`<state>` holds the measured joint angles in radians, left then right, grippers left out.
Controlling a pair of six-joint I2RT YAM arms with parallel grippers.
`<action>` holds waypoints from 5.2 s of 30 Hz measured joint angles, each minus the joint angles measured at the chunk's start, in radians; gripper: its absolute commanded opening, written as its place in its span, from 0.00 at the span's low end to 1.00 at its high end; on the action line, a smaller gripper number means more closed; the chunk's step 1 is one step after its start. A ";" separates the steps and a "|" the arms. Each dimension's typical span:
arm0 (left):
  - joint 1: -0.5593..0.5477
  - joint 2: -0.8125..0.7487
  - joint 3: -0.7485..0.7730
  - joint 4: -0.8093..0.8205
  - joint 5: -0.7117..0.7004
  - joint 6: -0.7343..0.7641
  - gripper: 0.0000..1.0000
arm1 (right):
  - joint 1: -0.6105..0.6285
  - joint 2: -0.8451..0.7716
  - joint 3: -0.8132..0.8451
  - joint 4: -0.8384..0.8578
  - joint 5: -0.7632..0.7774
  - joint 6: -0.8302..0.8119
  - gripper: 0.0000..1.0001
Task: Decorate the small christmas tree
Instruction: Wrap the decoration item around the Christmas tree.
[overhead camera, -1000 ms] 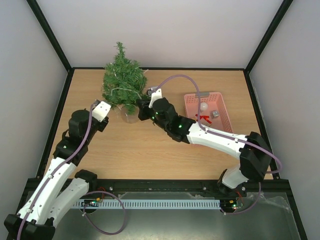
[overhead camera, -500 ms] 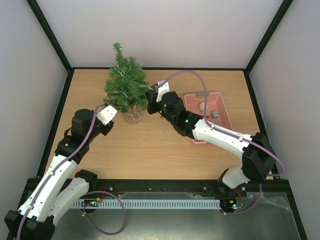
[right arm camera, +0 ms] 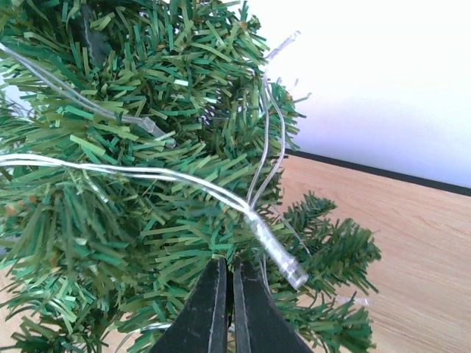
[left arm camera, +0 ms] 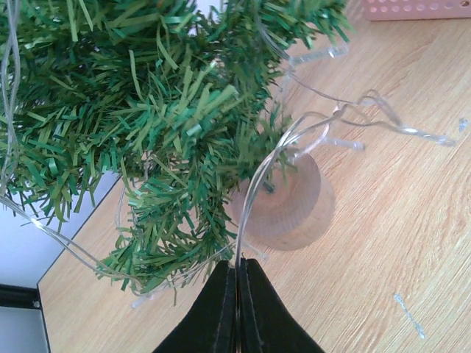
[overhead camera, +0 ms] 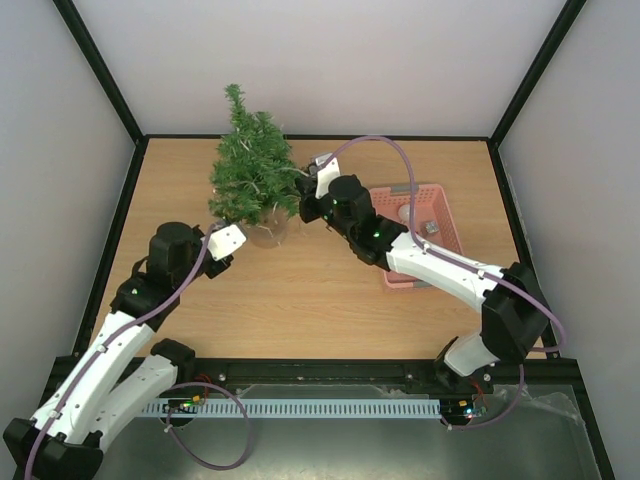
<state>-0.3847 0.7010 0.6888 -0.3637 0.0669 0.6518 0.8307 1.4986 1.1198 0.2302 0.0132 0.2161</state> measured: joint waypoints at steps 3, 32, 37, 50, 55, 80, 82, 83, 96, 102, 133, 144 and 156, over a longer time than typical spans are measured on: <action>-0.010 0.000 0.000 -0.005 0.001 0.018 0.02 | -0.014 0.013 0.013 0.000 -0.010 -0.018 0.02; -0.032 0.015 -0.002 0.010 -0.022 0.068 0.02 | -0.071 -0.063 -0.044 -0.118 -0.002 -0.029 0.38; -0.032 0.005 -0.002 0.014 -0.022 0.071 0.02 | -0.071 -0.142 -0.046 -0.209 -0.047 -0.037 0.39; -0.043 -0.043 -0.033 0.038 0.024 0.081 0.02 | 0.107 -0.259 -0.143 -0.181 -0.380 -0.442 0.45; -0.044 -0.050 -0.047 0.043 0.038 0.082 0.03 | 0.119 -0.127 -0.052 -0.176 -0.418 -0.603 0.48; -0.060 -0.084 -0.073 0.066 0.065 0.086 0.02 | 0.127 0.076 0.144 -0.291 -0.483 -0.897 0.03; -0.060 -0.092 -0.073 0.067 0.065 0.086 0.02 | 0.127 0.077 0.152 -0.301 -0.486 -0.903 0.02; -0.060 -0.094 -0.073 0.067 0.065 0.086 0.02 | 0.127 0.080 0.161 -0.310 -0.488 -0.905 0.02; -0.060 -0.100 -0.073 0.093 0.026 -0.037 0.56 | 0.132 0.087 0.182 -0.299 -0.433 -0.879 0.02; -0.063 -0.083 -0.040 0.134 -0.133 -0.360 0.61 | 0.132 0.087 0.191 -0.283 -0.391 -0.843 0.02; -0.053 -0.108 0.128 0.030 -0.094 -2.332 0.66 | 0.170 0.101 0.232 -0.172 -0.373 -0.723 0.02; -0.053 -0.102 0.045 0.059 0.012 -2.524 0.64 | 0.204 0.100 0.230 -0.154 -0.346 -0.724 0.02; -0.053 -0.104 0.010 0.070 0.001 -2.599 0.30 | 0.216 0.061 0.184 -0.142 -0.340 -0.731 0.02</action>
<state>-0.4377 0.5972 0.6991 -0.2939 0.0677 -1.9472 1.0462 1.5600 1.3041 0.0883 -0.3271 -0.5148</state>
